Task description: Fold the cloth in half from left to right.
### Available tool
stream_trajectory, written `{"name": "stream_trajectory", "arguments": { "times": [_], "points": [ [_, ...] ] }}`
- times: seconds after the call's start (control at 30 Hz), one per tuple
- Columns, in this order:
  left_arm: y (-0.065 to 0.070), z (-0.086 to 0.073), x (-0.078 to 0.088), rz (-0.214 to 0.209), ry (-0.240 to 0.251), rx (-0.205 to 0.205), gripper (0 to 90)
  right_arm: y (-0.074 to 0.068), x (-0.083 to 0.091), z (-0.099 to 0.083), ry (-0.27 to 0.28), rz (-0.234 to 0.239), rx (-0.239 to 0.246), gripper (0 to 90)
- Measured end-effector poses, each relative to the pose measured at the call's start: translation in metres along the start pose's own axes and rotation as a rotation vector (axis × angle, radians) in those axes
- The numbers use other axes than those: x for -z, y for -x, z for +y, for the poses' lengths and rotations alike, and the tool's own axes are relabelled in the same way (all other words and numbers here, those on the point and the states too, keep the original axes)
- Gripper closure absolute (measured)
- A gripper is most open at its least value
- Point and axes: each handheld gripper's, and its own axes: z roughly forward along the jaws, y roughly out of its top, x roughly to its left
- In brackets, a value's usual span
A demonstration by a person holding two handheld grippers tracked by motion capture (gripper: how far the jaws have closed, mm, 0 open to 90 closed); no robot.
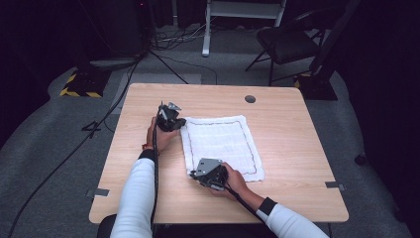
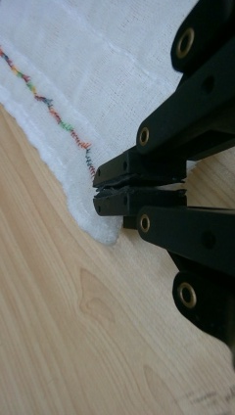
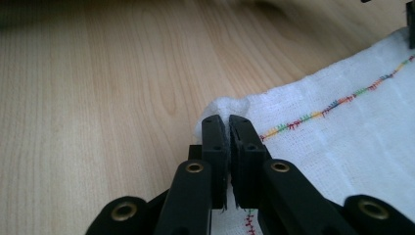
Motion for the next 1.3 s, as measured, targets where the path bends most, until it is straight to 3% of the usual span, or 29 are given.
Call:
{"name": "stream_trajectory", "arguments": {
  "times": [0.2, 0.43, 0.77, 1.03, 1.1, 1.3],
  "points": [
    [0.006, 0.016, 0.007, -0.001, 0.045, -0.012, 86.2, 0.008, 0.014, 0.001, 0.023, -0.024, -0.016, 86.0],
    [0.029, 0.041, -0.001, -0.032, 0.092, -0.033, 86.4, 0.018, 0.039, -0.007, 0.048, -0.048, -0.065, 86.0],
    [0.07, 0.07, -0.028, -0.056, 0.082, -0.1, 86.5, 0.031, 0.076, -0.034, 0.048, -0.1, -0.098, 86.0],
    [0.09, 0.081, -0.045, -0.073, 0.086, -0.122, 86.6, 0.042, 0.099, -0.053, 0.043, -0.137, -0.141, 86.0],
    [0.095, 0.083, -0.049, -0.085, 0.093, -0.11, 86.6, 0.045, 0.104, -0.058, 0.041, -0.145, -0.154, 86.0],
    [0.112, 0.09, -0.061, -0.099, 0.077, -0.15, 86.6, 0.048, 0.116, -0.069, 0.037, -0.159, -0.177, 85.9]
  ]
}}
